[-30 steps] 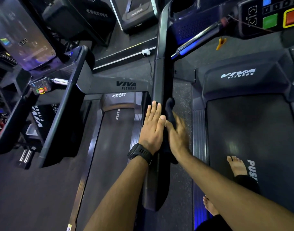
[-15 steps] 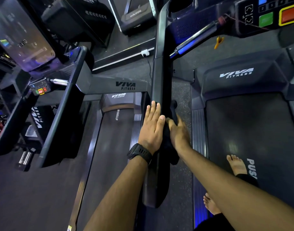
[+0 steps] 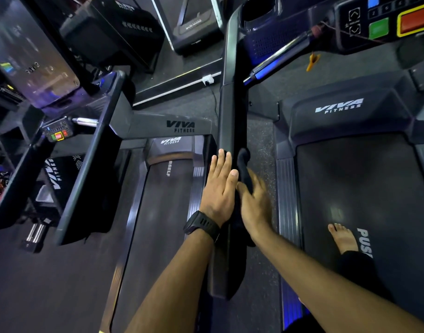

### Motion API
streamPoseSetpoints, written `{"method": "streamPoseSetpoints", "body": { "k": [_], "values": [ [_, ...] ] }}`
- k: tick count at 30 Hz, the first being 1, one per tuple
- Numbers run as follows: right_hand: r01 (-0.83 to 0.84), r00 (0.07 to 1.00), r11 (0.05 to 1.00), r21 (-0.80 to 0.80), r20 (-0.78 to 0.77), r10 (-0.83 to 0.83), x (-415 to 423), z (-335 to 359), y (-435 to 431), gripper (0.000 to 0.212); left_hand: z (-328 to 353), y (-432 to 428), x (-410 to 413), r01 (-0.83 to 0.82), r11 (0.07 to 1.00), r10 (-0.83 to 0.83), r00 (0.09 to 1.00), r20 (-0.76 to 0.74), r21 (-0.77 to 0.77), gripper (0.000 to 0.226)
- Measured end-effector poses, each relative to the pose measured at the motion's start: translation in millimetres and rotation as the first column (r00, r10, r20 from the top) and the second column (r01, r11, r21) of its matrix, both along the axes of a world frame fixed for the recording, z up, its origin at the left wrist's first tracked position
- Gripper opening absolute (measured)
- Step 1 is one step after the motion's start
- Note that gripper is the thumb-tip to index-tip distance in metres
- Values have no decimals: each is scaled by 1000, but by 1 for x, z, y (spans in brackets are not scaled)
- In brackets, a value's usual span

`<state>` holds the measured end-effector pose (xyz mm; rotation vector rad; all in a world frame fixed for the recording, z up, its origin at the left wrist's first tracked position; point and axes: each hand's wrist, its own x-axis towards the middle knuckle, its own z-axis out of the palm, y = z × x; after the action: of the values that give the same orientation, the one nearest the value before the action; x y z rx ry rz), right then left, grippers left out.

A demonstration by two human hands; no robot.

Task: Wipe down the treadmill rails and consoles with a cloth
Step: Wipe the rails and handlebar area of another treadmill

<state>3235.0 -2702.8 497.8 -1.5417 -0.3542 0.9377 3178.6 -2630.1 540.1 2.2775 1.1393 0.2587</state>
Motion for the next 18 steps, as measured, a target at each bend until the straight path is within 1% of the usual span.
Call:
{"method": "streamPoseSetpoints", "body": {
  "k": [2, 3, 4, 6, 7, 8, 10, 12, 13, 14, 16, 17, 18],
  "values": [
    [-23, 999, 998, 50, 47, 21, 6, 1, 3, 48, 0, 0, -1, -1, 1000, 1, 1000, -3, 1, 78],
    [-42, 997, 999, 27, 59, 40, 10, -2, 7, 49, 0, -1, -2, -1, 1000, 1, 1000, -6, 1, 78],
    [-50, 998, 999, -15, 29, 50, 13, -7, 10, 55, -1, -3, -3, -1, 1000, 1, 1000, -4, 2, 78],
    [-62, 996, 989, -136, -67, 53, 12, -13, 11, 74, -1, -5, -4, -1, 1000, 1, 1000, 1, 2, 78],
    [-65, 996, 985, -157, -74, 54, 8, -11, 7, 77, 0, -6, -5, -3, 1000, 3, 1000, 1, 1, 79],
    [-62, 997, 989, -132, -53, 55, 3, -7, 2, 71, 0, -7, -5, -5, 1000, 5, 1000, -1, 1, 79],
    [-47, 999, 998, -32, 26, 48, -1, 1, -4, 55, 1, -6, -5, -11, 1000, 11, 1000, 1, 2, 79],
    [-52, 997, 998, 30, 64, 50, 5, 2, -1, 53, 1, -5, -5, -9, 1000, 9, 1000, 11, 3, 79],
    [-53, 997, 998, 20, 56, 52, 8, -2, 2, 54, 0, -7, -6, -5, 1000, 5, 1000, 14, 3, 79],
    [-57, 998, 998, -22, 24, 57, 11, -9, 5, 57, -1, -9, -8, -2, 1000, 2, 1000, 13, 3, 79],
    [-79, 995, 985, -154, -74, 68, 9, -17, 4, 64, -2, -12, -11, 0, 1000, 0, 1000, 14, 0, 77],
    [-87, 994, 979, -182, -88, 72, 4, -15, -2, 64, -3, -13, -13, 0, 1000, 0, 1000, 16, -2, 77],
    [-82, 996, 985, -151, -54, 75, -1, -10, -8, 60, -2, -14, -14, 2, 1000, -2, 1000, 20, -2, 77]
  ]
}}
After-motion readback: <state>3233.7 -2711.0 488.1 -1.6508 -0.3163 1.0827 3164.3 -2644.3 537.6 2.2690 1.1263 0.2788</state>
